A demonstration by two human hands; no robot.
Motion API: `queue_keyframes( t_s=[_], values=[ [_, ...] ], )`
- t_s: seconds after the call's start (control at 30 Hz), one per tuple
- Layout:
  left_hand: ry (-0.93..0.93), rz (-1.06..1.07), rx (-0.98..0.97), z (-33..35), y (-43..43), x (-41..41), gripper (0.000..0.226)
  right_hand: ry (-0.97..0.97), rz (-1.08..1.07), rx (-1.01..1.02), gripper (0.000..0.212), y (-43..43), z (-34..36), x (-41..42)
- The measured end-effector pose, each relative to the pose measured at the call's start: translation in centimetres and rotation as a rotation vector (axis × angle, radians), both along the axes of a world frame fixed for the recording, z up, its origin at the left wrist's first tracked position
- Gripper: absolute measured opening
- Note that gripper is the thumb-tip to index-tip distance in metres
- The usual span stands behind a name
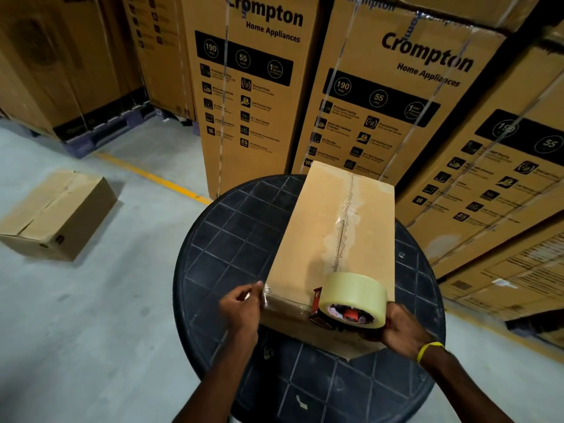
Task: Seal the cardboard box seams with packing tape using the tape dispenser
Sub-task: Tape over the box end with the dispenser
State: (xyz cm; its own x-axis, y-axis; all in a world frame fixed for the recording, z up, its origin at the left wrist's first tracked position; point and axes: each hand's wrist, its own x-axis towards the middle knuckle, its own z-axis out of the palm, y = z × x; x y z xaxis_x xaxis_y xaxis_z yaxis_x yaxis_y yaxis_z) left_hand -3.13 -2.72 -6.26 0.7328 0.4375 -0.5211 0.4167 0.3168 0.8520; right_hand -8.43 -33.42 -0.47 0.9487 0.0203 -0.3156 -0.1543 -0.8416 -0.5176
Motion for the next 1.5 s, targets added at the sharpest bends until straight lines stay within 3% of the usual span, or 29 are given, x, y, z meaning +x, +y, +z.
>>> queue_keyframes(
  t_s=[0.13,0.27,0.33,0.4,0.47,0.5,0.57,0.63,0.7,0.87,1.0,1.37,1.5],
  values=[
    [0.160,0.118,-0.335,-1.9,-0.2,0.5,0.016,-0.023,-0.012,0.006,0.024,0.1,0.0,-0.1],
    [0.263,0.044,-0.492,-4.4,0.4,1.3,0.021,0.000,0.018,0.044,0.034,-0.1,-0.2,-0.1],
    [0.248,-0.020,-0.359,-5.0,0.2,1.9,0.020,0.019,0.020,0.076,0.031,-0.3,-0.2,0.0],
    [0.139,-0.004,-0.067,-3.0,0.2,1.9,0.010,0.035,0.010,0.085,0.024,-0.2,0.2,0.3],
    [-0.206,-0.037,0.258,-0.3,0.9,0.8,0.012,0.055,0.011,0.102,0.021,0.0,0.3,0.3],
    [-0.446,-0.186,0.431,0.6,1.3,0.3,0.018,0.058,0.017,0.109,0.022,0.0,0.4,0.3],
    [-0.832,-0.704,0.796,1.0,1.8,-0.8,0.042,0.052,0.039,0.098,0.028,-0.1,0.1,0.5],
    [-1.015,-1.061,1.213,-1.1,1.4,-0.9,0.055,0.069,0.042,0.074,0.032,-0.6,-0.1,0.9],
    [-1.090,-1.129,1.397,-2.1,0.7,-0.6,0.042,0.085,0.049,0.037,0.031,-0.7,-0.2,1.1],
    [-1.144,-1.072,1.551,-2.1,0.9,-0.4,0.060,0.120,0.113,-0.018,0.038,-1.2,-0.5,1.1],
    [-1.161,-1.049,1.520,-2.5,1.2,-0.2,0.047,0.137,0.114,-0.080,0.040,-5.6,1.0,-0.8],
    [-1.087,-1.092,1.469,-3.3,1.4,-0.2,0.074,0.235,-0.041,-0.148,0.020,-17.0,1.5,-7.3],
    [-1.093,-1.098,1.476,-3.2,1.7,-0.2,0.064,0.234,-0.008,-0.165,0.026,-16.8,1.8,-7.2]
  ],
)
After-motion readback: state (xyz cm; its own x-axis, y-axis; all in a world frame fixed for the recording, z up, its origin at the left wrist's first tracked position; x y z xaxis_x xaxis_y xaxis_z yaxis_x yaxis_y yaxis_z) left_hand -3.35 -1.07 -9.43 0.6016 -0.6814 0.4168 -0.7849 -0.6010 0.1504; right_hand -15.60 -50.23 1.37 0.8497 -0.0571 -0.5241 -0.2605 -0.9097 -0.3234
